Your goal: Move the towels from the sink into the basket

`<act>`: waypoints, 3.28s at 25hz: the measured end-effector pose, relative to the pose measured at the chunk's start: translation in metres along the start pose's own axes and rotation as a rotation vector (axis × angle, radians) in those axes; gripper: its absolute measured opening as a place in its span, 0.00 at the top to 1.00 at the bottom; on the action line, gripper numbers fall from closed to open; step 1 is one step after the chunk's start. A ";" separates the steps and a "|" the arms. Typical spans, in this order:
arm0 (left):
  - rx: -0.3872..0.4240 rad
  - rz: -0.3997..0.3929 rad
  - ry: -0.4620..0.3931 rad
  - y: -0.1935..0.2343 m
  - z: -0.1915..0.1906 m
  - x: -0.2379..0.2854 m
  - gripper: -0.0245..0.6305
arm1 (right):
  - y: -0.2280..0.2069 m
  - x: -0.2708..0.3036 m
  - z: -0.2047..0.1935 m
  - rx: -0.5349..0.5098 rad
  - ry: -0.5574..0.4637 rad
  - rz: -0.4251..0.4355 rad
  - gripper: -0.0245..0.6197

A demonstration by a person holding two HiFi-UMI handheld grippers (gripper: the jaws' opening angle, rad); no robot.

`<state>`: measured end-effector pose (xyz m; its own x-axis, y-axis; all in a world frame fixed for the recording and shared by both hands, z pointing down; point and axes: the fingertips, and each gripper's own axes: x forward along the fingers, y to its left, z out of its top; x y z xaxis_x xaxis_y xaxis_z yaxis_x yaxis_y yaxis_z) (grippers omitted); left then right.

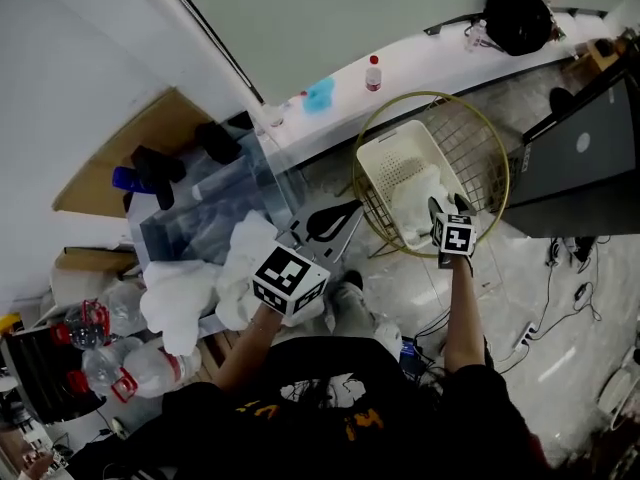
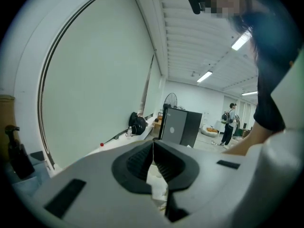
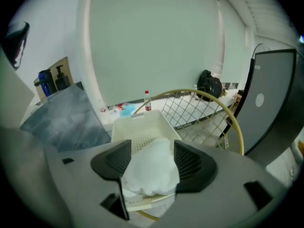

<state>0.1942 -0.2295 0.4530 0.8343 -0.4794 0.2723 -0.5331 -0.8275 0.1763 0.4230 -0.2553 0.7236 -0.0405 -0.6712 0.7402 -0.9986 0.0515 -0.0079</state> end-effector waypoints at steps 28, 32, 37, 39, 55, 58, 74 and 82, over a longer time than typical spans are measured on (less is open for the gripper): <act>-0.044 0.232 -0.111 0.023 -0.058 -0.317 0.95 | 0.412 -0.255 0.055 -0.240 -0.417 0.462 0.68; -0.060 0.274 -0.123 0.029 -0.071 -0.348 0.95 | 0.478 -0.252 0.019 -0.284 -0.324 0.584 0.60; -0.079 0.316 -0.138 0.037 -0.082 -0.378 0.95 | 0.543 -0.225 -0.019 -0.359 -0.186 0.644 0.50; -0.089 0.331 -0.143 0.039 -0.087 -0.388 0.95 | 0.554 -0.206 -0.022 -0.390 -0.157 0.612 0.48; -0.174 0.423 -0.160 0.066 -0.109 -0.425 0.95 | 0.531 -0.067 0.012 -1.011 0.068 0.320 0.40; -0.185 0.437 -0.151 0.072 -0.111 -0.426 0.95 | 0.528 -0.044 -0.004 -1.099 0.153 0.322 0.40; -0.194 0.476 -0.150 0.089 -0.107 -0.428 0.95 | 0.533 -0.062 0.027 -0.838 0.049 0.374 0.83; -0.126 0.389 -0.181 0.078 -0.085 -0.412 0.95 | 0.517 -0.174 0.104 -0.585 -0.291 0.358 0.83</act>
<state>-0.2032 -0.0711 0.4346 0.5735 -0.8007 0.1733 -0.8158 -0.5388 0.2101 -0.0897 -0.1884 0.5206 -0.4485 -0.7035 0.5513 -0.7451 0.6350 0.2041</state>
